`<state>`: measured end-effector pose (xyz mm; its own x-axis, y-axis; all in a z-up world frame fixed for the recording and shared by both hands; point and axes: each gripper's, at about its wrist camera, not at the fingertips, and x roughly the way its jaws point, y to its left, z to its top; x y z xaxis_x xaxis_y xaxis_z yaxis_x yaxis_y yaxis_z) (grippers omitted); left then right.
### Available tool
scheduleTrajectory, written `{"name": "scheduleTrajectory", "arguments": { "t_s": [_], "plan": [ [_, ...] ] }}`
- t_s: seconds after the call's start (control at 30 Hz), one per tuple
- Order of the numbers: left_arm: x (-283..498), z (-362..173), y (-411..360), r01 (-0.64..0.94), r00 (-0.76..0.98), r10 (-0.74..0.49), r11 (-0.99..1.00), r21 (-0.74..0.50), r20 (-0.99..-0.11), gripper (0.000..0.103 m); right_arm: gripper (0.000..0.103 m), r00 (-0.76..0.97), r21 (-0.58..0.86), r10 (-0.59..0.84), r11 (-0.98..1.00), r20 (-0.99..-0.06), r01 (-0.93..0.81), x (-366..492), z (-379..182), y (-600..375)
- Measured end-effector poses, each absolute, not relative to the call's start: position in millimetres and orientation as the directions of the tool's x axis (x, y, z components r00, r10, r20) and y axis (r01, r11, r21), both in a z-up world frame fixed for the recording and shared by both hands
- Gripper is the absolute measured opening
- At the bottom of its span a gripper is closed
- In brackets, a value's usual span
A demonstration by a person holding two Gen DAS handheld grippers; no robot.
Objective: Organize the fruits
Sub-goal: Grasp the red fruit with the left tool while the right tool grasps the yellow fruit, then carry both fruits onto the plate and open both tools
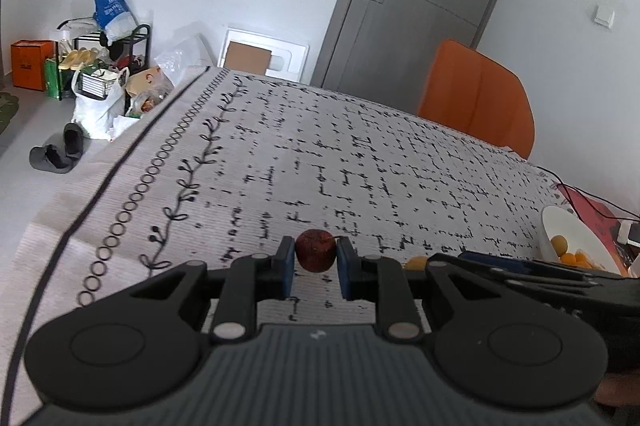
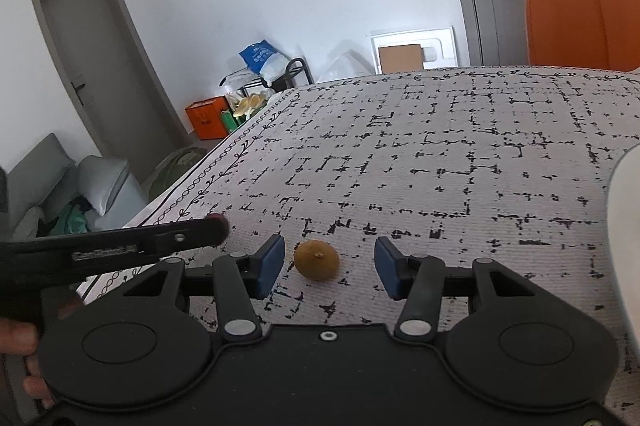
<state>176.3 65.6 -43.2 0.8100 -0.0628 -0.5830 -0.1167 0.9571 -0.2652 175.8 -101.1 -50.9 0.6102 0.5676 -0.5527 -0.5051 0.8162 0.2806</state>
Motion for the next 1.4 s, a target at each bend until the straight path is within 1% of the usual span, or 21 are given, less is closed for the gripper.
{"name": "scheduleTrajectory", "arguments": {
  "t_s": [0.07, 0.1, 0.13, 0.17, 0.2, 0.37, 0.97, 1.4],
  "plan": [
    [174, -42, 68, -0.124, 0.812, -0.056, 0.956, -0.266, -0.580, 0.021, 0.050, 0.603, 0.293, 0.571, 0.814, -0.557, -0.502, 178, -53, -98],
    [173, -41, 69, -0.127, 0.814, -0.054, 0.955, -0.268, -0.578, 0.021, 0.047, 0.598, 0.294, 0.572, 0.813, -0.561, -0.502, 179, -54, -95],
    [172, -40, 70, -0.129, 0.816, -0.052, 0.954, -0.270, -0.576, 0.021, 0.035, 0.591, 0.293, 0.575, 0.810, -0.566, -0.508, 180, -56, -92],
    [172, -40, 70, -0.130, 0.817, -0.052, 0.954, -0.271, -0.574, 0.021, 0.025, 0.585, 0.290, 0.573, 0.810, -0.573, -0.509, 180, -58, -90],
    [171, -39, 70, -0.130, 0.819, -0.052, 0.953, -0.273, -0.572, 0.021, 0.025, 0.582, 0.288, 0.569, 0.813, -0.581, -0.507, 180, -59, -89],
    [169, -37, 62, -0.109, 0.822, -0.066, 0.956, -0.271, -0.565, 0.021, 0.025, 0.631, 0.273, 0.534, 0.840, -0.562, -0.469, 170, -52, -101],
    [181, -27, -17, 0.044, 0.820, -0.183, 0.965, -0.259, -0.542, 0.021, 0.025, 0.769, 0.278, 0.446, 0.893, -0.457, -0.353, 138, -15, -191],
    [187, -20, -74, 0.127, 0.813, -0.232, 0.966, -0.226, -0.534, 0.021, 0.025, 0.815, 0.314, 0.394, 0.909, -0.424, -0.276, 122, -15, -253]
  ]
}}
